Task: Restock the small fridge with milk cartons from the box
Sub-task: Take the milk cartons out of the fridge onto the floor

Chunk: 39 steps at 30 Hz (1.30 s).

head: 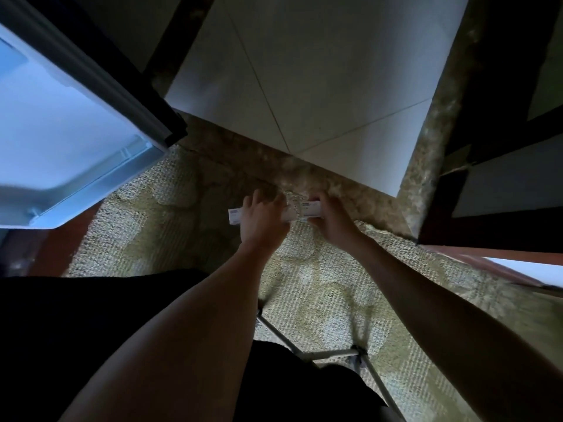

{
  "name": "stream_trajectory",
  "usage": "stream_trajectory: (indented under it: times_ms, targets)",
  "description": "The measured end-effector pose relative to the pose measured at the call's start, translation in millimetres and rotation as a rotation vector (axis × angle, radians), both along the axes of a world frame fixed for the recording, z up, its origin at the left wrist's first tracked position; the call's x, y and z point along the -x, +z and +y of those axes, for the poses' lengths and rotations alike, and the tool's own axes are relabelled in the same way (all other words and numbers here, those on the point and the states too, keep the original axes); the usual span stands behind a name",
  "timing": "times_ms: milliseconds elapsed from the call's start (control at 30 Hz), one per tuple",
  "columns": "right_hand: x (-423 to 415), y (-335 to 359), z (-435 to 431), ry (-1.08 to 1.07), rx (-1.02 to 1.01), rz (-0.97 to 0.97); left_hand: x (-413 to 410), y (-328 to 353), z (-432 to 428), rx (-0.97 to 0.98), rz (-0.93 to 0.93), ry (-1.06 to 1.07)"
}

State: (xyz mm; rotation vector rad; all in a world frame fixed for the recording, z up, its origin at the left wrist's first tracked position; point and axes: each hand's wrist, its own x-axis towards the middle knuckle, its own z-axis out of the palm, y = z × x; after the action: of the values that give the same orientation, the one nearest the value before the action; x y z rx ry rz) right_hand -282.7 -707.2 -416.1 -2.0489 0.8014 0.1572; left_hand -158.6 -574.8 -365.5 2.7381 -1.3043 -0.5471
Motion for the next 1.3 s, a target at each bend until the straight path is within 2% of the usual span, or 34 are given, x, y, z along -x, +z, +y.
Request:
stream_trajectory:
  times_ms: [467,633,800,1067,1300]
  targets:
    - [-4.2,-30.7,-4.7,-0.066,-0.052,0.149,-3.7,-36.5,-4.3,-0.100,0.071,0.005]
    - [-6.1,-22.5,-2.7,-0.107,-0.086,0.084,-2.8,-33.9,-13.2,-0.121,0.103,-0.021]
    - [-8.7,-13.5,-0.2,-0.087,-0.038,0.042,-5.2,-31.4,-2.9,-0.135,0.152,-0.026]
    - [-17.0,17.5,14.8,-0.167,-0.017,0.018,-14.7,0.9,11.5,-0.074,0.099,-0.030]
    - [-36.0,74.6,34.6,-0.110,0.023,-0.034,-28.7,46.9,29.8,-0.065,0.013,-0.028]
